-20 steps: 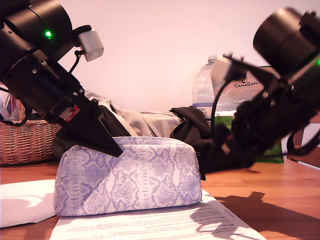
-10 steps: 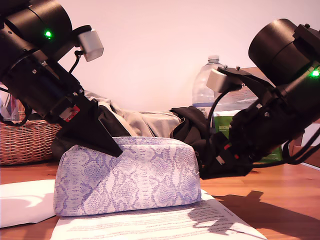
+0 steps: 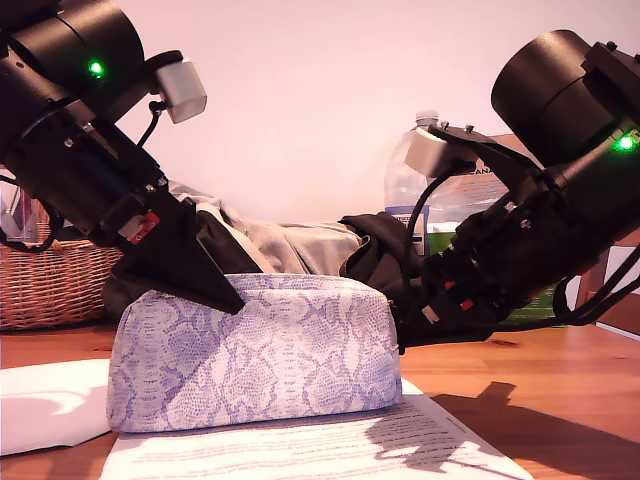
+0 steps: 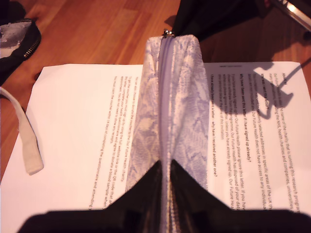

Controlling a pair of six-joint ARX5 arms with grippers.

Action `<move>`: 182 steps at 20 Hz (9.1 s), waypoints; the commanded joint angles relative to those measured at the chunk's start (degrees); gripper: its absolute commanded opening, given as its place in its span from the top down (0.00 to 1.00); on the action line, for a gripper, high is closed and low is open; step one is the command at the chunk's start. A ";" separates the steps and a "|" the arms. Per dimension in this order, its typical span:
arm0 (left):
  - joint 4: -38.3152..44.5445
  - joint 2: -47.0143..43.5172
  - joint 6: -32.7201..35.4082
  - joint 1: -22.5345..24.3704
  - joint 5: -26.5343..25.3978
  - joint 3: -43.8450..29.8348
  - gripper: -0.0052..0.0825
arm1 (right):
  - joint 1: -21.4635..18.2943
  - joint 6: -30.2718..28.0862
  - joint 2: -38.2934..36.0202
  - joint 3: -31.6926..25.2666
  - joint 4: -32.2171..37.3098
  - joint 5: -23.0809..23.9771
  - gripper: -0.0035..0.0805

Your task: Open the zipper in the zip bag in front of you

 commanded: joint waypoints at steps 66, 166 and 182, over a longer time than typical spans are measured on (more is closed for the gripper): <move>-2.64 0.87 -3.45 -1.25 -1.01 0.98 0.96 | 23.17 -7.21 -0.72 15.15 -3.10 19.19 0.97; -8.98 -12.26 29.42 0.68 0.87 6.69 0.65 | 26.53 -42.91 -14.47 19.15 -25.99 17.59 0.97; -13.62 -15.37 39.85 -1.55 -7.50 6.88 0.62 | 27.12 -43.23 -14.47 19.15 -26.58 16.72 0.97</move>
